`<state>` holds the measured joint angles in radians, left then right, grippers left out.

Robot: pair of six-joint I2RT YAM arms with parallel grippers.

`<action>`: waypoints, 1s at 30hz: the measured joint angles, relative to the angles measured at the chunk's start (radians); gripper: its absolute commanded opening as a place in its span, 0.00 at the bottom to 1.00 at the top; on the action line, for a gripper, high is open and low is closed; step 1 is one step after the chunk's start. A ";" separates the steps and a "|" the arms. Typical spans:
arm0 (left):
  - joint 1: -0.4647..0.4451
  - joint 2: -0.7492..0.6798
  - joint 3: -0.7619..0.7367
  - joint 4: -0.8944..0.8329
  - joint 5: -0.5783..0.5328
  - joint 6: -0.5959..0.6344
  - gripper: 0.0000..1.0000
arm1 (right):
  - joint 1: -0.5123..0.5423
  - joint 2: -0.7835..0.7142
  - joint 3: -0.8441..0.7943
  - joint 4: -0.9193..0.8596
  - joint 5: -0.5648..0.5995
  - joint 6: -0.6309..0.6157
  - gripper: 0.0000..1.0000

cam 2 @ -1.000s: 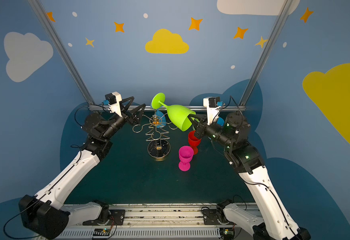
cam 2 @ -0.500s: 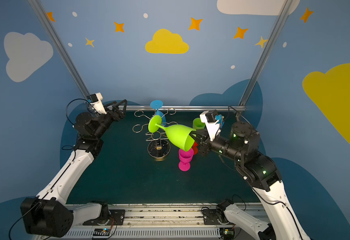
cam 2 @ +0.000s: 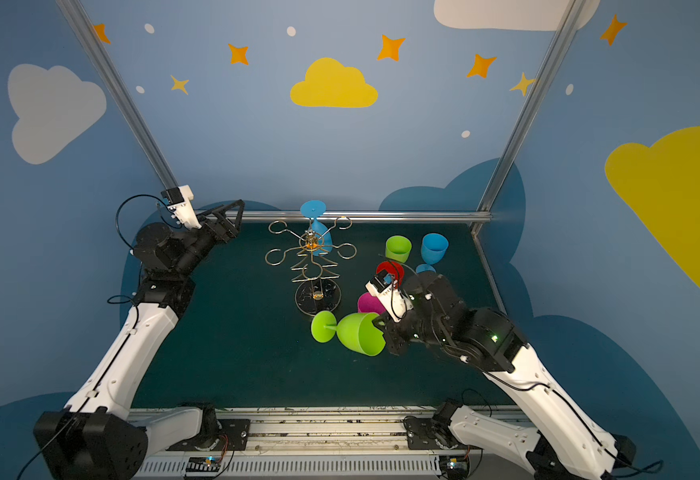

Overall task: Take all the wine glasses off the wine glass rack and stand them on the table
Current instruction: 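Turn the green glass upright and lower it onto the table with the right gripper, then open the right gripper and raise it away from the green glass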

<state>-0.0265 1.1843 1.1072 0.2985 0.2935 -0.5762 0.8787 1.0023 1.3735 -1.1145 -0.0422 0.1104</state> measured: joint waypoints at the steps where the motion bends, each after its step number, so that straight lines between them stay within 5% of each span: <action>1: 0.000 -0.005 -0.001 -0.001 0.002 0.002 0.84 | 0.014 0.021 -0.008 -0.012 0.030 0.009 0.00; 13: 0.000 -0.019 -0.004 -0.031 -0.003 0.041 0.84 | 0.093 0.269 -0.030 -0.026 0.222 0.103 0.00; 30: 0.008 -0.013 -0.004 -0.082 -0.021 0.049 0.85 | 0.095 0.613 0.143 -0.091 0.240 0.240 0.02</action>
<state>-0.0181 1.1709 1.1030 0.2161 0.2729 -0.5274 0.9733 1.6157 1.5162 -1.2057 0.1982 0.3508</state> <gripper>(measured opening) 0.845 0.053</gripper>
